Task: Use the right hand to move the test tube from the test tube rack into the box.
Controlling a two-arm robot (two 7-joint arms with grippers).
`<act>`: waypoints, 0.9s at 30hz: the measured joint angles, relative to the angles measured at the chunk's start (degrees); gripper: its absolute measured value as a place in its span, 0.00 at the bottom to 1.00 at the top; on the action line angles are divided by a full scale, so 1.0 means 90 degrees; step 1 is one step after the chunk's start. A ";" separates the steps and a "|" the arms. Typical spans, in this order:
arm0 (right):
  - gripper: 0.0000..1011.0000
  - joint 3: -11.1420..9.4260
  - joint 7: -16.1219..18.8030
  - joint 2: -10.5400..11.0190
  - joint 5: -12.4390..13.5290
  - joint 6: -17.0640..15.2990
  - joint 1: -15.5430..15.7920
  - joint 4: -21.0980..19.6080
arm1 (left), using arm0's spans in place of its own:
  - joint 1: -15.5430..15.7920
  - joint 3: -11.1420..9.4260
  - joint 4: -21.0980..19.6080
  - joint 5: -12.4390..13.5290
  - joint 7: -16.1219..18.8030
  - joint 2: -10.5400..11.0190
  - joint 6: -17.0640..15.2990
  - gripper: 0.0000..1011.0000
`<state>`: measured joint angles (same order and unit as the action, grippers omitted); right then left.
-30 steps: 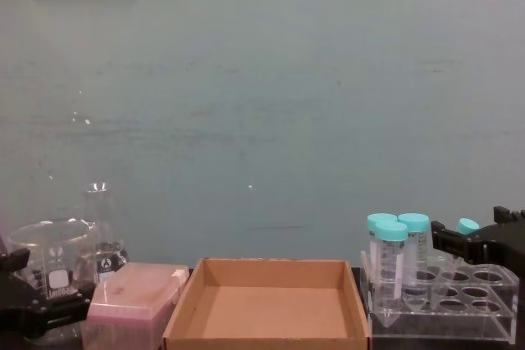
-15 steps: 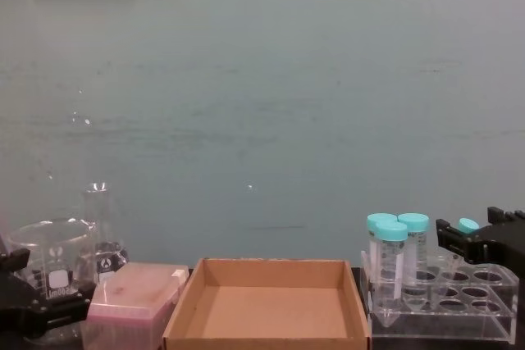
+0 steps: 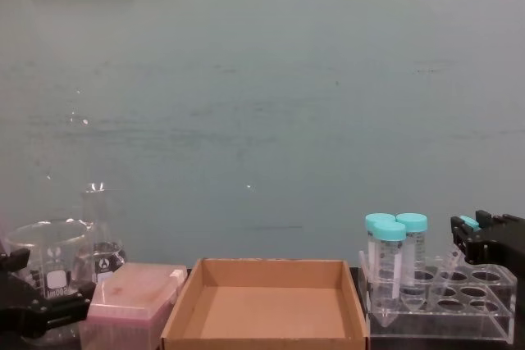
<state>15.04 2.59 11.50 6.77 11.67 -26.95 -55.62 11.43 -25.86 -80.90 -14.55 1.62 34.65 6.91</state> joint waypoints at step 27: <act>0.28 -0.0171 0.0135 -0.0067 -0.0267 0.0227 0.0183 -0.0289 | 0.0000 0.0000 0.0000 0.0000 0.0000 0.0000 0.0000 0.99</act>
<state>13.50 3.81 10.90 4.36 13.71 -25.31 -58.22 11.43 -25.86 -80.90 -14.55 1.62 34.65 6.91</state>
